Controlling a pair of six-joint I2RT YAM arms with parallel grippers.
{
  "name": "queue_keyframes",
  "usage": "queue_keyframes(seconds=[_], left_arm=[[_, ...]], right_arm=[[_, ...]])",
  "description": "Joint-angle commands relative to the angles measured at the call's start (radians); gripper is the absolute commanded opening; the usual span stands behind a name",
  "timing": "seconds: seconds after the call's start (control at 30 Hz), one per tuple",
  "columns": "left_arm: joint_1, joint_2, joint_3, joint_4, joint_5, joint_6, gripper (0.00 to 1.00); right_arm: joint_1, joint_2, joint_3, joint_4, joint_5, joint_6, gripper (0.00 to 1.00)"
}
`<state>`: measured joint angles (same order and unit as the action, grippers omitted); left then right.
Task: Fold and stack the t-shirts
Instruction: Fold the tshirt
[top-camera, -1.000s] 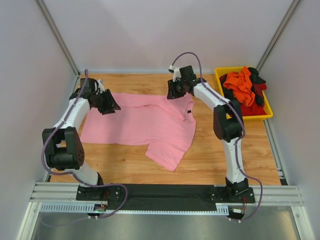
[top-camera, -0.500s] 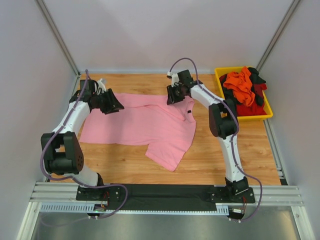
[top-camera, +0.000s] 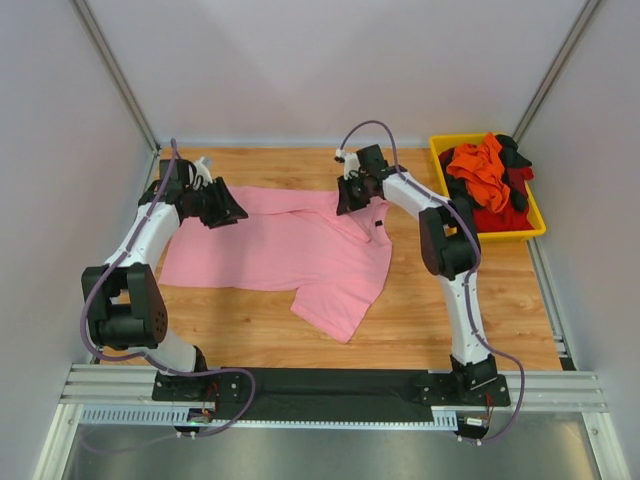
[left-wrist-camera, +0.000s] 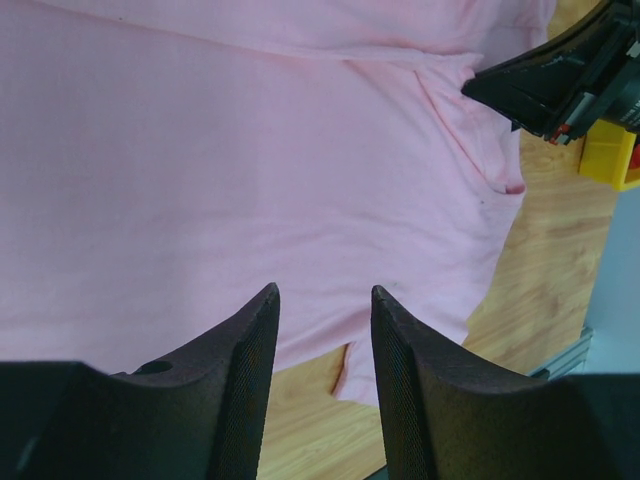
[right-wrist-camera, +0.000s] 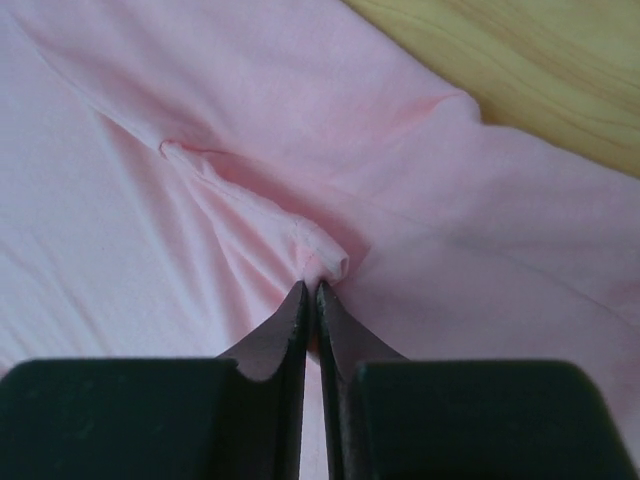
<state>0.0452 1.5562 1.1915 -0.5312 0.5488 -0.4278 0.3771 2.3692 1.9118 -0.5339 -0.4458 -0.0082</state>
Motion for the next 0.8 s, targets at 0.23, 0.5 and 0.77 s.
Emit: queue_keyframes(seconds=[0.23, 0.5, 0.77], left_arm=[[-0.004, -0.035, 0.020, 0.002, -0.026, 0.027, 0.49], [-0.005, -0.024, 0.019, -0.007, -0.044, 0.026, 0.49], [-0.114, -0.004, 0.040, -0.032, -0.110, 0.009, 0.49]], right_arm=[[0.080, -0.218, -0.164, 0.063, 0.030, -0.021, 0.13], [0.124, -0.338, -0.348, 0.103, 0.076, 0.002, 0.16], [0.108, -0.481, -0.393, 0.006, 0.399, 0.269, 0.24]])
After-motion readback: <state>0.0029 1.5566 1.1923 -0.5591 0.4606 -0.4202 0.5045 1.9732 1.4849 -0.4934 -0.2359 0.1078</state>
